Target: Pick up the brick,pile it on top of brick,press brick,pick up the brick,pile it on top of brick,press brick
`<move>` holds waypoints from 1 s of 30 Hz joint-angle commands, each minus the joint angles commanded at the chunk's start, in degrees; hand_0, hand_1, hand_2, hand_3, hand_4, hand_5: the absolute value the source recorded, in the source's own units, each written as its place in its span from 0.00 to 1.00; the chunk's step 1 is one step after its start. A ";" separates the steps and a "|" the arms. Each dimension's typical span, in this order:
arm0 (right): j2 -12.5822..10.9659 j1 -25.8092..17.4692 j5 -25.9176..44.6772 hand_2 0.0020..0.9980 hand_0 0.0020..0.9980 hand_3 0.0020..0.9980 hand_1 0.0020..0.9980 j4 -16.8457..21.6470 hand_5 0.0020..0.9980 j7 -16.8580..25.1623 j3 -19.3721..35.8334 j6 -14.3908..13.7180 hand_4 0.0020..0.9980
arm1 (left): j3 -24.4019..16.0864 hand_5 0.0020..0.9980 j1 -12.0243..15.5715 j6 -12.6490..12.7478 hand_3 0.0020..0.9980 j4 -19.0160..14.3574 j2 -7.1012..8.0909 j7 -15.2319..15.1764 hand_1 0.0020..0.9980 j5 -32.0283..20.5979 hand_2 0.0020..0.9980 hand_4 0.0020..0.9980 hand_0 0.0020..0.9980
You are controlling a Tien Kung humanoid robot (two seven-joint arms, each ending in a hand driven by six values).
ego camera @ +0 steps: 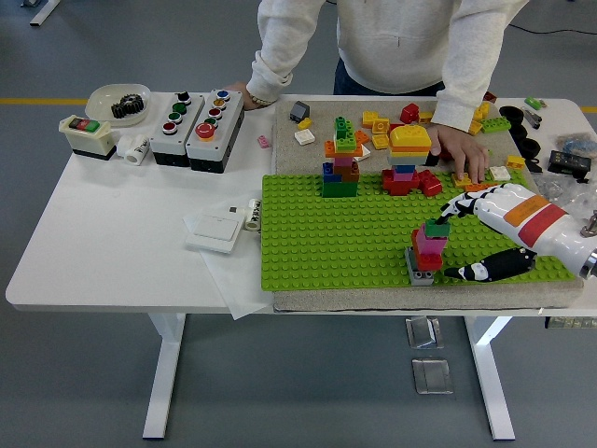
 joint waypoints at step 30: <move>-0.15 -0.78 -0.15 0.74 0.59 0.66 0.61 0.48 0.52 0.06 0.61 -0.19 0.94 | 0.08 0.51 0.13 -0.08 0.53 0.00 -0.05 0.04 0.73 0.12 0.61 0.53 0.81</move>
